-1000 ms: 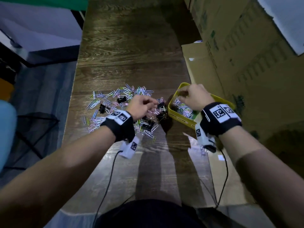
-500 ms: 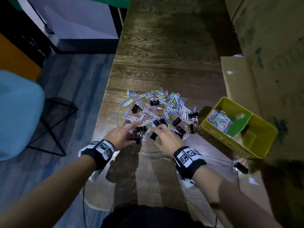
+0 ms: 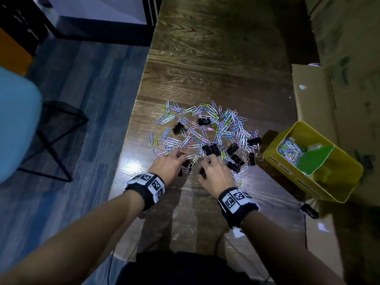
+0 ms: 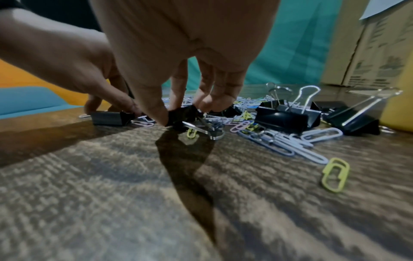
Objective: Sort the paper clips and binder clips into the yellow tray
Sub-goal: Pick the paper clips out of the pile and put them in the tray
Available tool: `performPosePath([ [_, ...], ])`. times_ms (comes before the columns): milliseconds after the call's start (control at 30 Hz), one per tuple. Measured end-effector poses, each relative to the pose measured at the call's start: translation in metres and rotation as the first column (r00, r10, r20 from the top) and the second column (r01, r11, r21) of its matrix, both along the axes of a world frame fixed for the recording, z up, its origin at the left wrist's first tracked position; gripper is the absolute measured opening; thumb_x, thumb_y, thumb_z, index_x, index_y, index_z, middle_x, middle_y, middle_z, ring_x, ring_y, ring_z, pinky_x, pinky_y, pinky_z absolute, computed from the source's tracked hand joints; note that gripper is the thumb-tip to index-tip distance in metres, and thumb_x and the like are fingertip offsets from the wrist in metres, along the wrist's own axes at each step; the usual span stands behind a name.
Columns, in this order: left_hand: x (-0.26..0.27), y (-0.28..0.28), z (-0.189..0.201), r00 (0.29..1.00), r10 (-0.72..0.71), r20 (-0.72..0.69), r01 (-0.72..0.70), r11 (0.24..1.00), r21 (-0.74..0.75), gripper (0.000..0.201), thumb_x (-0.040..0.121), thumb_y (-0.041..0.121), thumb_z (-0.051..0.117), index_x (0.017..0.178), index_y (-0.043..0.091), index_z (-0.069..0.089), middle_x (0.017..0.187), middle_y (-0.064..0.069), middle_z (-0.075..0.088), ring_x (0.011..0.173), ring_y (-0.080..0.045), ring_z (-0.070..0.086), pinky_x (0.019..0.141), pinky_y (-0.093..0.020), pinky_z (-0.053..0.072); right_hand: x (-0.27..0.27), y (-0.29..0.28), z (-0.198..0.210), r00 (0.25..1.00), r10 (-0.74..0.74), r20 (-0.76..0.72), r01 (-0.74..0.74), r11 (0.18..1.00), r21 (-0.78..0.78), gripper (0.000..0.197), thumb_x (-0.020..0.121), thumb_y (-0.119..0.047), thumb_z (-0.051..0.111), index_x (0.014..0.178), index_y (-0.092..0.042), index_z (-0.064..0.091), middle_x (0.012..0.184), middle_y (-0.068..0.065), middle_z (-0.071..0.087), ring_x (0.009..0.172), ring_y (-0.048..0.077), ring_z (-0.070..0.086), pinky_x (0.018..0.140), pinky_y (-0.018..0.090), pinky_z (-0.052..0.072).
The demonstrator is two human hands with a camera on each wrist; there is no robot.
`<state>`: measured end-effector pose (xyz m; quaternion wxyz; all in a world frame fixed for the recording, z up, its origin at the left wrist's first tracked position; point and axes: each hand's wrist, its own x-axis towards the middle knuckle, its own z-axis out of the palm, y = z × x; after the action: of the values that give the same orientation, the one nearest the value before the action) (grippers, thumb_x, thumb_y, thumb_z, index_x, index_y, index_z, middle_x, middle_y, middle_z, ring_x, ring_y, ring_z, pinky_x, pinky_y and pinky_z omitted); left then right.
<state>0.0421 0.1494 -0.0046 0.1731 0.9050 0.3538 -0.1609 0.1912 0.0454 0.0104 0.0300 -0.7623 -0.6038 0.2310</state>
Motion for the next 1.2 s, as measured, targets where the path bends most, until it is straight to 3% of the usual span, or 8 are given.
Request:
performPosePath([
  [167,-0.002,0.001,0.001,0.993,0.089,0.075,-0.087,0.996,-0.031,0.030,0.092,0.022,0.047,0.122,0.028,0.045,0.128,-0.006,0.044,0.081,-0.038,0.062,0.064,-0.043,0.051,0.005,-0.009,0.008,0.980,-0.032,-0.198,0.056,0.992,0.114,0.022,0.081,-0.025,0.066,0.101,-0.017,0.062,0.110,0.002,0.043,0.098,0.018,0.051,0.089,0.031,0.046],
  [367,-0.033,-0.001,0.007,0.865,0.169,0.472,-0.145,0.986,-0.088,0.015,0.085,0.027,0.050,0.100,0.029,0.049,0.111,0.003,0.061,0.086,-0.027,0.063,0.065,-0.038,0.053,0.032,-0.038,0.014,0.923,-0.257,-0.287,0.330,0.912,0.245,0.020,0.071,-0.007,0.072,0.090,-0.011,0.065,0.105,0.000,0.038,0.089,0.002,0.041,0.083,0.010,0.031],
  [433,-0.045,-0.006,0.006,0.860,0.162,0.483,-0.131,0.987,-0.097,0.016,0.084,0.034,0.042,0.099,0.029,0.044,0.104,0.000,0.063,0.088,-0.027,0.060,0.069,-0.037,0.051,0.047,-0.054,0.009,0.894,-0.363,-0.261,0.422,0.880,0.218,0.019,0.071,-0.005,0.072,0.089,-0.010,0.067,0.106,0.004,0.039,0.092,0.001,0.037,0.086,0.015,0.032],
  [567,-0.057,-0.020,-0.005,0.885,0.190,0.425,-0.152,0.981,-0.123,0.016,0.086,0.021,0.057,0.098,0.022,0.048,0.098,-0.002,0.063,0.090,-0.027,0.055,0.071,-0.036,0.048,0.072,-0.089,-0.003,0.850,-0.497,-0.175,0.526,0.827,0.200,0.022,0.068,0.000,0.076,0.088,-0.005,0.068,0.110,0.016,0.042,0.088,0.017,0.045,0.083,0.027,0.041],
  [767,-0.053,-0.056,-0.022,0.942,-0.004,0.335,0.003,1.000,0.002,0.017,0.083,0.027,0.042,0.099,0.024,0.047,0.099,0.004,0.061,0.088,-0.018,0.050,0.075,-0.026,0.041,0.092,-0.120,-0.023,0.778,-0.625,-0.059,0.627,0.770,0.118,0.021,0.070,-0.001,0.073,0.090,-0.002,0.068,0.113,0.023,0.044,0.089,0.032,0.056,0.083,0.034,0.046],
  [900,-0.038,-0.094,-0.017,0.957,-0.001,0.291,0.021,0.998,-0.066,0.022,0.083,0.030,0.035,0.101,0.025,0.048,0.102,0.000,0.058,0.086,-0.022,0.057,0.070,-0.026,0.042,0.092,-0.119,-0.023,0.759,-0.650,-0.031,0.651,0.758,0.039,0.024,0.072,-0.006,0.068,0.095,-0.008,0.068,0.116,0.018,0.044,0.103,0.033,0.051,0.091,0.036,0.046],
  [1033,0.005,-0.113,-0.007,0.943,0.039,0.330,0.057,0.960,-0.275,0.026,0.088,0.020,0.046,0.113,0.016,0.051,0.115,-0.012,0.051,0.101,-0.032,0.052,0.084,-0.037,0.041,0.075,-0.103,-0.001,0.770,-0.638,-0.015,0.637,0.767,0.079,0.028,0.078,-0.012,0.067,0.106,-0.015,0.065,0.128,0.015,0.041,0.117,0.030,0.042,0.099,0.039,0.040],
  [1200,0.028,-0.089,-0.003,0.894,-0.058,0.443,0.268,0.864,-0.427,0.048,0.074,0.007,0.057,0.121,0.009,0.049,0.124,-0.012,0.047,0.111,-0.027,0.049,0.098,-0.032,0.040,0.027,-0.074,0.009,0.932,-0.293,-0.213,0.348,0.888,0.301,0.030,0.077,-0.007,0.063,0.105,-0.017,0.063,0.119,0.009,0.047,0.110,0.022,0.049,0.098,0.032,0.040],
])
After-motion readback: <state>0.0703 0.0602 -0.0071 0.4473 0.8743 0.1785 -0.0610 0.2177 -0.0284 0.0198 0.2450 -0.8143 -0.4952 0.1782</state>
